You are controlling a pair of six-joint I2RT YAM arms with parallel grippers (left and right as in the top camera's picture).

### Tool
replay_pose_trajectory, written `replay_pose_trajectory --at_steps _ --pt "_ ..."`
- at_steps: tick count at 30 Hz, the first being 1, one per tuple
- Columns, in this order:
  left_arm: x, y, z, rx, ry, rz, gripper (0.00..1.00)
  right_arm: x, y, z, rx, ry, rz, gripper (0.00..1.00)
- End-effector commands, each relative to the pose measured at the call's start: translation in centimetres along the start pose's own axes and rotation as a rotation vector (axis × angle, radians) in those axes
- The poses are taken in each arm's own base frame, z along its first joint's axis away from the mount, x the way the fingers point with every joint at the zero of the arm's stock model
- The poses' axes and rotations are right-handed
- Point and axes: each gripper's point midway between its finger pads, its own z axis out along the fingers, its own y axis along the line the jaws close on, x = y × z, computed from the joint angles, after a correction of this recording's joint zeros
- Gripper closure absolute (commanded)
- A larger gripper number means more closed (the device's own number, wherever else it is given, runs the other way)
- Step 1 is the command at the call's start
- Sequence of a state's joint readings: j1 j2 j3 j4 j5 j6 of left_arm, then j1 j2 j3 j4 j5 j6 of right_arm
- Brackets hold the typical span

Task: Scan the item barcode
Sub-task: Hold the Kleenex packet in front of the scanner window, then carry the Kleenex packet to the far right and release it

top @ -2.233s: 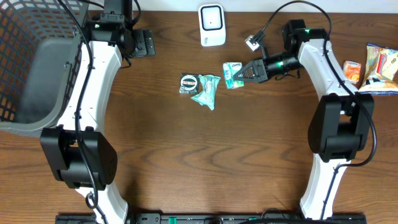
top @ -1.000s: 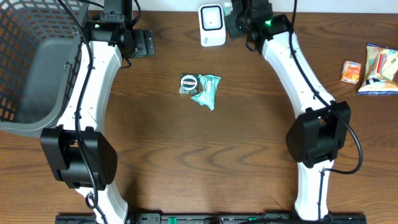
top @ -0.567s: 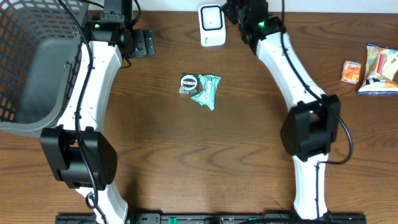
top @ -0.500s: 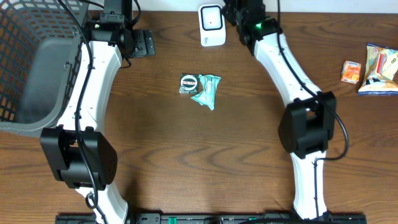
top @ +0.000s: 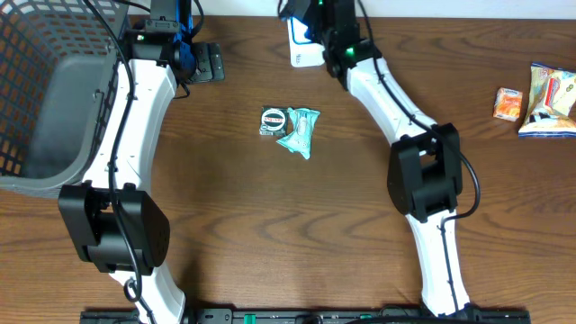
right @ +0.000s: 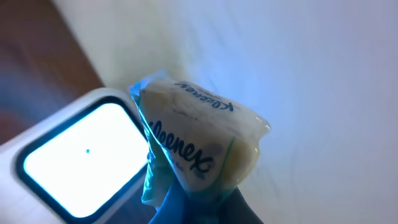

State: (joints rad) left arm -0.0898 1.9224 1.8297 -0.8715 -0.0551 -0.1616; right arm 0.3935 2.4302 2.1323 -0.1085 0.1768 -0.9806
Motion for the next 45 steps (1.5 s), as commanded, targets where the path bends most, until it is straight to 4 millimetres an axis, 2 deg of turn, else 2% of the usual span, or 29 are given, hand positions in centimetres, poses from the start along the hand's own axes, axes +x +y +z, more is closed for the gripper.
replay_pose_trajectory --at_steps 1,6,14,23,29,34,36,39,42,45 --pt "-0.7 0.1 -1.2 -0.002 -0.031 -0.02 0.02 -1.1 0.9 -0.1 -0.013 -0.009 -0.133 0.99" --pt "-0.7 0.1 -1.2 -0.002 -0.031 -0.019 0.02 -0.6 1.4 0.0 -0.033 0.004 -0.157 0.99" --pt "-0.7 0.1 -1.2 -0.002 -0.031 -0.019 0.02 0.7 3.3 -0.1 -0.117 0.046 -0.22 0.99" --pt "-0.7 0.1 -1.2 -0.002 -0.031 -0.019 0.02 1.0 3.1 -0.1 -0.108 0.059 -0.219 0.99" --pt "-0.7 0.1 -1.2 -0.002 -0.03 -0.019 0.02 1.5 0.3 -0.9 -0.063 0.07 -0.117 0.99" --pt "-0.7 0.1 -1.2 -0.002 -0.031 -0.019 0.02 2.6 -4.3 -2.5 0.017 0.089 0.041 0.99" --pt "-0.7 0.1 -1.2 -0.002 -0.031 -0.019 0.02 3.8 -6.7 -3.3 0.068 0.113 0.148 0.99" --pt "-0.7 0.1 -1.2 -0.002 -0.031 -0.019 0.02 7.0 -10.0 -4.7 0.149 0.188 0.313 0.99" --pt "-0.7 0.1 -1.2 -0.002 -0.031 -0.019 0.02 12.3 -11.8 -6.1 0.188 0.316 0.446 0.99" --pt "-0.7 0.1 -1.2 -0.002 -0.031 -0.019 0.02 18.3 -11.4 -7.3 0.162 0.464 0.561 0.99"
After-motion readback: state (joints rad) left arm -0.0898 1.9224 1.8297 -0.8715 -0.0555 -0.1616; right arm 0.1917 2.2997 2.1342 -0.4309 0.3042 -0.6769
